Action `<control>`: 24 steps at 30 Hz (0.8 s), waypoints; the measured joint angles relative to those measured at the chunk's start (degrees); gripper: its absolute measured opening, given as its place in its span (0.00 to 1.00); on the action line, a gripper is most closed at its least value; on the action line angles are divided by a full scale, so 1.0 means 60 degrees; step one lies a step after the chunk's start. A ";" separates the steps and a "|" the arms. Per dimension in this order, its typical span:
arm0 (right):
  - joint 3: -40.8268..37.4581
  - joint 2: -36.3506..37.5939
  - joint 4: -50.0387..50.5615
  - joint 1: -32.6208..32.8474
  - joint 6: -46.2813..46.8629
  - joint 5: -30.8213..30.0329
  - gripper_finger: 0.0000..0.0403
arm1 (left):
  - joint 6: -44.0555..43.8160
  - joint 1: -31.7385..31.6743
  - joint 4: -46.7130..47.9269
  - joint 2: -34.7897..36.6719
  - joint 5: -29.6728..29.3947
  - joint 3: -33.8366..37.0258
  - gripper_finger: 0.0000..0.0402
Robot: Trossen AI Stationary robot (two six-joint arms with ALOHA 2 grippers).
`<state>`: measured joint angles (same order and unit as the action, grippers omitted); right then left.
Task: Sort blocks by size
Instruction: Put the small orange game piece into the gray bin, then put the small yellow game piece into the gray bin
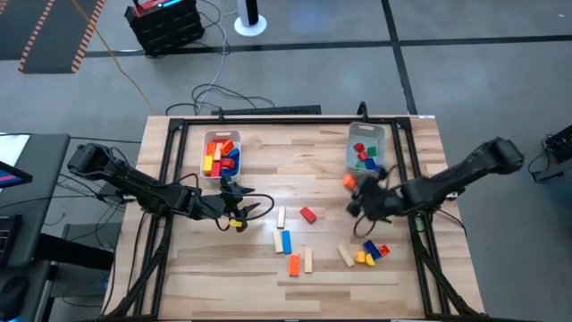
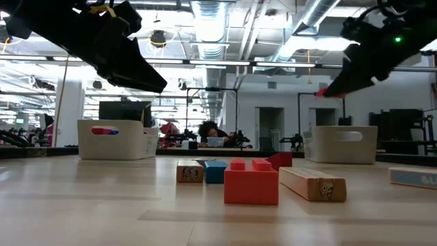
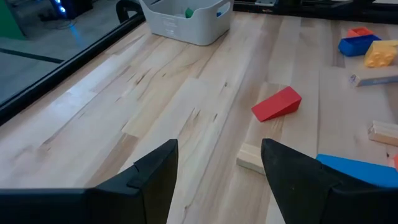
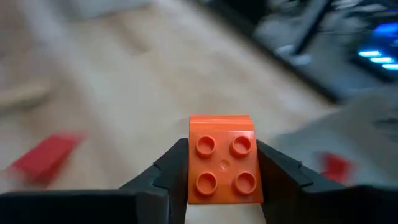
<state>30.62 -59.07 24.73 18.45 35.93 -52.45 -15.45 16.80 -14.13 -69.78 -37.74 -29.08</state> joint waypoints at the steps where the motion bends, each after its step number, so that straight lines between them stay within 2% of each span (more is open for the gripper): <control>1: 0.0005 0.0405 0.0401 -0.0230 0.0067 -0.0338 0.42 | 0.0001 0.0000 -0.0005 0.0000 -0.0001 0.0000 0.56; 3: 0.0002 0.1066 0.1145 -0.0918 0.0260 -0.0639 0.42 | -0.0002 0.0000 -0.0025 0.0000 -0.0004 0.0000 0.56; 6: 0.0002 0.1568 0.1772 -0.2235 0.0330 -0.0177 0.43 | 0.0001 0.0000 -0.0076 0.0000 -0.0004 0.0000 0.56; 10: 0.0002 0.1445 0.1959 -0.3830 -0.0180 0.0788 0.44 | 0.0001 0.0000 -0.0102 0.0000 -0.0006 0.0000 0.56; 14: 0.0002 0.1180 0.1922 -0.4805 -0.0742 0.1560 0.50 | 0.0001 0.0000 -0.0102 0.0000 -0.0004 0.0000 0.56; 20: 0.0030 0.1558 0.1773 -0.5127 -0.1616 0.2406 0.60 | 0.0034 0.0000 -0.0010 0.0000 -0.0007 0.0000 0.56; 24: 0.0202 0.2118 0.1447 -0.4224 -0.1471 0.3575 0.61 | 0.0125 0.0000 0.0058 0.0000 -0.0007 0.0000 0.56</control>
<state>31.84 -46.36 33.41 -6.90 27.11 -31.00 -14.70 16.80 -13.78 -69.78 -37.78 -29.08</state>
